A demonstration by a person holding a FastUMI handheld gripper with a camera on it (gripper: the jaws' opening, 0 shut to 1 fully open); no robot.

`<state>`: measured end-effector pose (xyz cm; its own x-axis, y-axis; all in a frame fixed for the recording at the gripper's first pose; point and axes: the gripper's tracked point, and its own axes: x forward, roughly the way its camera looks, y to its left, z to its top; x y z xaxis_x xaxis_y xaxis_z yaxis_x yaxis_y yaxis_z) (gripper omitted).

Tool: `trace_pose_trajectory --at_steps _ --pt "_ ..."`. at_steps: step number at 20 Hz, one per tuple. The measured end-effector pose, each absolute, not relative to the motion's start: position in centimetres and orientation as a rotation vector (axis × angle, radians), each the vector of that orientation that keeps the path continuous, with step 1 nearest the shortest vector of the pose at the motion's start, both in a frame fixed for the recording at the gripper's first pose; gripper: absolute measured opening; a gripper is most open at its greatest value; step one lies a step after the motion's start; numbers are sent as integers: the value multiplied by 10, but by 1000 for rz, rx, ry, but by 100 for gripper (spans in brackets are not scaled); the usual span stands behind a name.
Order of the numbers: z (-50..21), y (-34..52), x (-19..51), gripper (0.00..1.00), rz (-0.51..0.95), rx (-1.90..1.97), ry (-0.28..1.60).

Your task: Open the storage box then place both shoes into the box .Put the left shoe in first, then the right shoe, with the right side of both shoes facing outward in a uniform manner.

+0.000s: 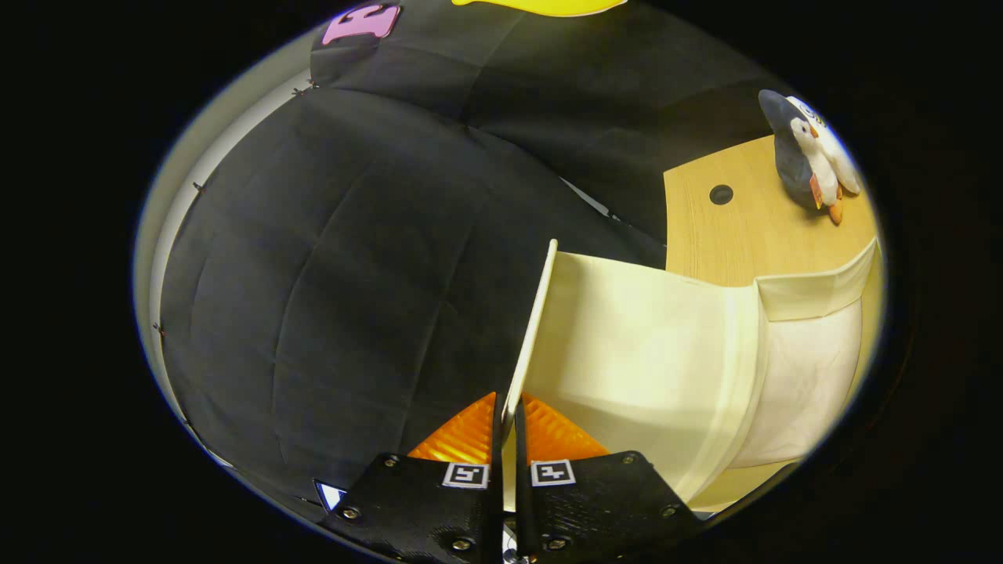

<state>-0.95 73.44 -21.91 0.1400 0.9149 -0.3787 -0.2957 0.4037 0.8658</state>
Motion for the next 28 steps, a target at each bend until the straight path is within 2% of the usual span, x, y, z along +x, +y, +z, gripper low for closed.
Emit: trace_pose_trajectory --at_steps 4,6,7,8,9,11,13,14,18,22,28 --pt "-242 759 -25 6 1002 651 1109" --pt "-243 762 -27 12 1006 653 1118" --pt "-246 761 -28 19 1012 646 1119" --pt "-244 760 -27 30 1032 630 1111" --pt "-240 758 -29 30 1052 610 1099" --pt "-223 753 -36 43 1098 577 1064" --pt "-215 737 -36 64 1120 495 1009" --pt "-213 727 -32 78 1128 453 977" --pt "-197 689 -25 83 1117 374 911" --pt "-201 635 2 83 1045 284 794" --pt "-201 546 29 83 937 258 727"
